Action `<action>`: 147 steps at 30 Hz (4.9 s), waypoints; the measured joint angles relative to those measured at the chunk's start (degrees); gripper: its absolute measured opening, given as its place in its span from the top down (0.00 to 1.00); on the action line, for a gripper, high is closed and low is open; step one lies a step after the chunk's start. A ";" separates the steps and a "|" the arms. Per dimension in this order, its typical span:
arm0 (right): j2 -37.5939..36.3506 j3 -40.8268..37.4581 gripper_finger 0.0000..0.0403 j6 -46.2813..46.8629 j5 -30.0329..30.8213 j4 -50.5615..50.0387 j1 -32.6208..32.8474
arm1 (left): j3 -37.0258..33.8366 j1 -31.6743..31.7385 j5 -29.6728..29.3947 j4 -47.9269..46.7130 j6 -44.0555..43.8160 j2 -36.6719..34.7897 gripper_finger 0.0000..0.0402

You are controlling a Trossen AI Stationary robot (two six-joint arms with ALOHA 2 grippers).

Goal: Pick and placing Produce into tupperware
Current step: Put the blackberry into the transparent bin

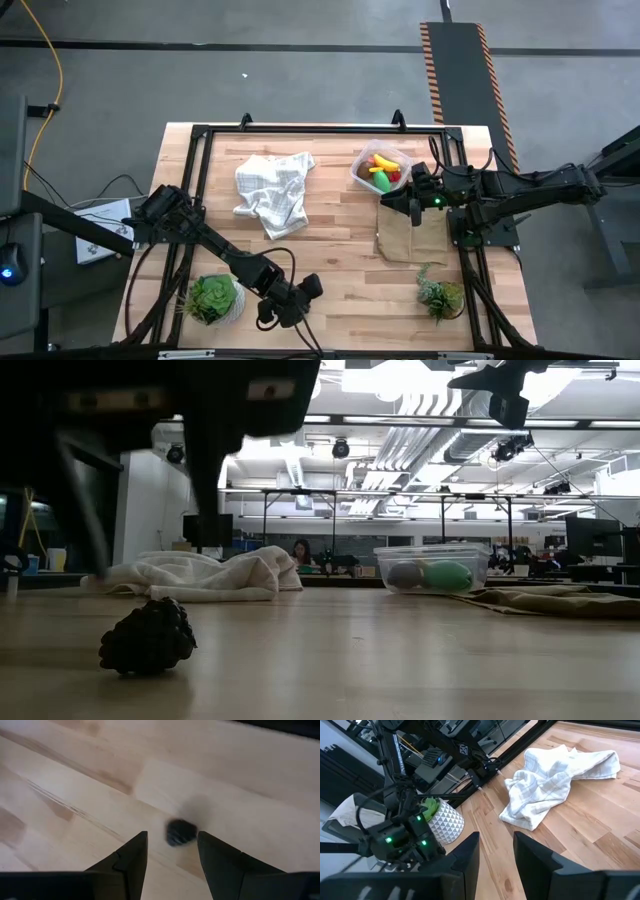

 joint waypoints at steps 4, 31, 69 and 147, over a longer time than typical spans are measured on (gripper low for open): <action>0.00 0.00 0.73 0.00 0.01 0.00 0.00 | 0.12 -0.01 0.99 0.35 0.09 0.69 0.60; 0.00 0.00 0.73 -0.35 0.04 -0.04 -0.01 | -0.01 1.96 3.93 -0.40 0.03 1.68 0.60; -0.02 0.04 0.73 -0.44 0.35 -1.70 0.00 | 10.35 3.35 9.75 -9.75 -1.52 6.84 0.60; 0.00 0.02 0.73 -2.38 0.37 -1.41 0.00 | 10.39 3.33 9.24 -11.10 -21.04 7.37 0.60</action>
